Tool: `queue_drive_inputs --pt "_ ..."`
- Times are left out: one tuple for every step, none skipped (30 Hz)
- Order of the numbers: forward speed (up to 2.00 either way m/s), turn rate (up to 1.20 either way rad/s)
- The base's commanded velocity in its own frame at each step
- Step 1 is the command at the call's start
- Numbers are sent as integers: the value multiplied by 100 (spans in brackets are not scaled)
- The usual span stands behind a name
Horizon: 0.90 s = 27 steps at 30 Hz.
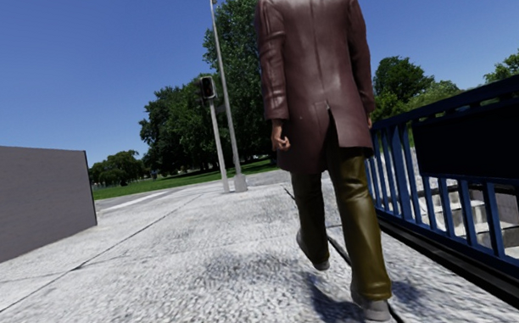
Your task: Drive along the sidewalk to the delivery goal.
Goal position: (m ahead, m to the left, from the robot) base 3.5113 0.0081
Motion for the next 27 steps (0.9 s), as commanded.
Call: queue_drive_inputs --pt "140 0" --pt "140 0" --pt "140 0" --pt "140 0" --pt "140 0" --pt "140 0" --pt "140 0" --pt "140 0" --pt "140 0" --pt "140 0" --pt "140 0" --pt "140 0" --pt "140 0" --pt "140 0" --pt "140 0" --pt "140 0" --pt "140 0" --pt "140 0" --pt "140 0" --pt "140 0" --pt "140 0" --pt "140 0" --pt "140 0" --pt "140 0" --pt "140 0" --pt "140 0" --pt "140 0"
